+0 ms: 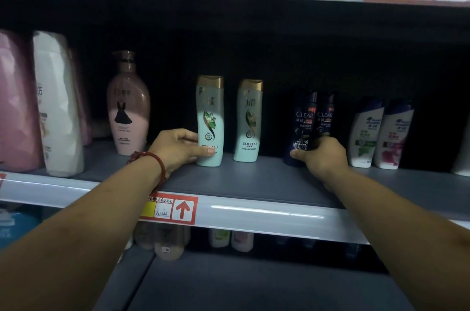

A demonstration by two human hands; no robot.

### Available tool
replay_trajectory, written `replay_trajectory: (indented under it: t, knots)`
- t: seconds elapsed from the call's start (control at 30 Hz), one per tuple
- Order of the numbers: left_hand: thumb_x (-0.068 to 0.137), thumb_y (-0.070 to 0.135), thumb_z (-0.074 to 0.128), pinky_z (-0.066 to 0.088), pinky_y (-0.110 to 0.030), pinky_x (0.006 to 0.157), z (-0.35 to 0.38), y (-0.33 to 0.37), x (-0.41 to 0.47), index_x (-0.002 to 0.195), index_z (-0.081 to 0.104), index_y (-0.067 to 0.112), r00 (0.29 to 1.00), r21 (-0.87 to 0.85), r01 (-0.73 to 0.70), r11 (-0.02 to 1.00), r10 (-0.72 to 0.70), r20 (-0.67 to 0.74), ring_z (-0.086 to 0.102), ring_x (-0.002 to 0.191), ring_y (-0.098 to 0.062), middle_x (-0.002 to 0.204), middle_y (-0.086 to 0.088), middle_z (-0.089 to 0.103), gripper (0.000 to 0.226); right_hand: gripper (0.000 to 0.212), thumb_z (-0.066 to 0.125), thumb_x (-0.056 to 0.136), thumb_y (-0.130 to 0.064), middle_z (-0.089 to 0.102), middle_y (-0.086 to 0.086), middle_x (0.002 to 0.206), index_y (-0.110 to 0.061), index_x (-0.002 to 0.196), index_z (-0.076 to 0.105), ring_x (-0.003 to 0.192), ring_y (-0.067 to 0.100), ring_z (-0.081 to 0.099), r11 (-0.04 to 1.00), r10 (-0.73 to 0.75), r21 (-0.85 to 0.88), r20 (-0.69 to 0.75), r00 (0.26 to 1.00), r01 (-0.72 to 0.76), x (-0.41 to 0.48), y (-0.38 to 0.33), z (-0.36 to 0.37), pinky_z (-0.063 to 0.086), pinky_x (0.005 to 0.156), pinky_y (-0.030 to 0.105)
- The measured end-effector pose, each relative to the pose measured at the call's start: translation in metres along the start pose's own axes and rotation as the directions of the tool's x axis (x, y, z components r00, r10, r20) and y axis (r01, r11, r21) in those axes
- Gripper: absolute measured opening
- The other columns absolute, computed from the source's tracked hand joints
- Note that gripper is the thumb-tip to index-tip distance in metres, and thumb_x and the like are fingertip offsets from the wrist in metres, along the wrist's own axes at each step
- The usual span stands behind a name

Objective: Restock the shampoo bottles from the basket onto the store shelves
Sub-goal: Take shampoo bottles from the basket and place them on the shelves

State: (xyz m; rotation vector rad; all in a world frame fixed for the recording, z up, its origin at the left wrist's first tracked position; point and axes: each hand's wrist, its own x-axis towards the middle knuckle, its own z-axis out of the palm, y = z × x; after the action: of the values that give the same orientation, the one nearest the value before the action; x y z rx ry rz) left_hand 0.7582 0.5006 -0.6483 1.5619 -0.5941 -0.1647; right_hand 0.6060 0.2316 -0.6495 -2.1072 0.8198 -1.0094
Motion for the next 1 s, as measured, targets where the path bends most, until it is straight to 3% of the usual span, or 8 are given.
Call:
replay_trajectory:
  t: [0.33,0.47,0.53,0.6,0.7,0.87,1.0]
  knots:
    - [0.06,0.007,0.088,0.056,-0.04,0.093,-0.004,0.004,-0.002,0.109,0.067,0.0,0.996,-0.016,0.064,0.998,-0.062,0.068,0.074,0.094,-0.024,0.102,-0.013,0.076,0.054,0.046,0.083,0.081,-0.029,0.068,0.015,0.116,-0.002,0.115,0.066,0.105,0.032,0.063,0.997,0.02,-0.072,0.046,0.999,-0.017,-0.007,-0.007,-0.005,0.043,0.079,0.027]
    - [0.03,0.041,0.1,0.057,-0.039,0.088,-0.014,0.01,-0.007,0.118,0.063,0.002,0.992,0.148,0.123,0.981,-0.126,0.015,0.074,0.089,-0.021,0.098,-0.009,0.076,0.104,0.049,0.087,0.076,-0.028,0.069,0.012,0.111,-0.004,0.113,0.066,0.1,0.03,0.064,0.996,0.057,-0.071,0.141,0.988,-0.047,-0.014,-0.011,-0.016,0.051,0.082,0.032]
    - [0.038,0.047,0.098,0.057,-0.038,0.079,-0.012,0.017,-0.017,0.112,0.066,0.005,0.993,0.306,0.114,0.945,-0.105,-0.045,0.07,0.078,-0.019,0.092,-0.006,0.075,0.091,0.051,0.087,0.076,-0.029,0.07,0.01,0.113,-0.005,0.115,0.066,0.102,0.03,0.065,0.996,0.061,-0.075,0.179,0.982,-0.048,-0.02,-0.01,-0.025,0.052,0.086,0.033]
    - [0.05,0.047,0.094,0.056,-0.041,0.085,-0.007,0.027,-0.031,0.104,0.068,0.012,0.994,0.448,0.084,0.89,-0.042,-0.102,0.067,0.084,-0.021,0.095,-0.003,0.073,0.069,0.044,0.081,0.083,-0.029,0.068,0.009,0.111,-0.004,0.115,0.063,0.103,0.03,0.063,0.992,0.037,-0.129,0.202,0.979,-0.011,-0.03,-0.011,-0.037,0.047,0.081,0.029]
    - [0.063,0.03,0.092,0.053,-0.04,0.094,0.011,0.043,-0.06,0.095,0.064,0.019,0.994,0.476,0.019,0.879,0.032,-0.1,0.068,0.095,-0.021,0.093,-0.001,0.071,0.044,0.035,0.069,0.093,-0.028,0.069,0.012,0.108,-0.002,0.115,0.062,0.098,0.029,0.063,0.976,-0.078,-0.189,0.174,0.982,0.111,-0.047,-0.011,-0.062,0.049,0.08,0.031]
    - [0.067,0.036,0.089,0.047,-0.023,0.089,0.058,0.069,-0.107,0.106,0.065,0.023,0.985,0.585,-0.168,0.794,0.158,0.069,0.063,0.097,-0.01,0.103,0.008,0.066,0.048,0.046,0.066,0.094,-0.031,0.066,0.009,0.127,-0.013,0.134,0.056,0.111,0.028,0.063,0.915,-0.246,-0.267,0.225,0.943,0.303,-0.075,-0.009,-0.12,0.052,0.095,0.038]
    - [0.074,0.041,0.083,0.047,-0.024,0.09,0.12,0.089,-0.149,0.121,0.059,0.022,0.955,0.632,-0.291,0.718,0.175,0.241,0.058,0.101,-0.01,0.113,0.009,0.06,0.056,0.055,0.067,0.092,-0.033,0.054,0.007,0.143,-0.016,0.142,0.05,0.127,0.026,0.053,0.853,-0.297,-0.338,0.314,0.902,0.398,-0.098,0.008,-0.18,0.046,0.105,0.04]
